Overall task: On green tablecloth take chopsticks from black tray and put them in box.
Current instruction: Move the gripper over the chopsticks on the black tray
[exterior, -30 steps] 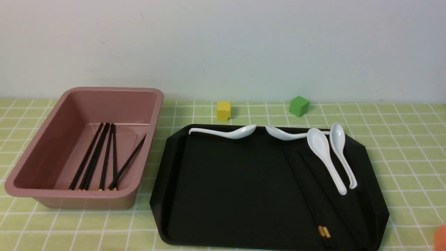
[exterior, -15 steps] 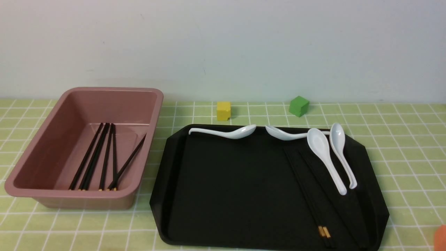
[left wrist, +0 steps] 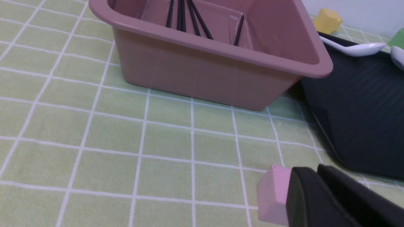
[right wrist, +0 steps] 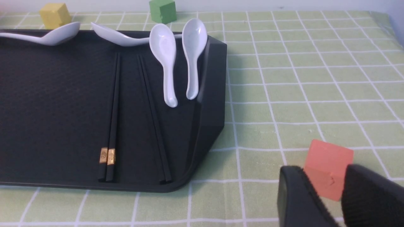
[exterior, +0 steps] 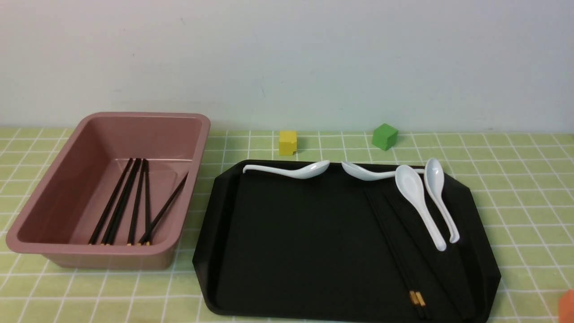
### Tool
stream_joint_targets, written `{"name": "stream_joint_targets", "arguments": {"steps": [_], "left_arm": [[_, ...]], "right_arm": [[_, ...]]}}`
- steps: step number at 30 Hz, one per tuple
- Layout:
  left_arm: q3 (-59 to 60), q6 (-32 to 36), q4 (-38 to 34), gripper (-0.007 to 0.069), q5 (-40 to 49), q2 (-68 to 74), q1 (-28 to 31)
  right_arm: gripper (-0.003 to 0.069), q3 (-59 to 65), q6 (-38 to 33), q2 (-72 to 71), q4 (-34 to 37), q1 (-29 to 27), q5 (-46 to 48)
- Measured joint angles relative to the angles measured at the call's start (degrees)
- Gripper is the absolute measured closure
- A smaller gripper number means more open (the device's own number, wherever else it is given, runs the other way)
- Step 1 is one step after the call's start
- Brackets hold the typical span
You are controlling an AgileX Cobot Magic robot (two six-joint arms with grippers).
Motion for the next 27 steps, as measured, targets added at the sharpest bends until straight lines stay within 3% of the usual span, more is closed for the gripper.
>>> {"name": "stream_joint_targets", "arguments": {"steps": [9, 18, 27], "left_arm": [[0.0, 0.0, 0.0, 0.0566, 0.0, 0.0, 0.0], [0.0, 0.0, 0.0, 0.0559, 0.0, 0.0, 0.0], [0.0, 0.0, 0.0, 0.0556, 0.0, 0.0, 0.0]], "right_arm": [[0.0419, 0.0, 0.0, 0.0, -0.3, 0.0, 0.0], [0.0419, 0.0, 0.3, 0.0, -9.5, 0.0, 0.1], [0.0419, 0.0, 0.4, 0.0, -12.4, 0.0, 0.2]]}}
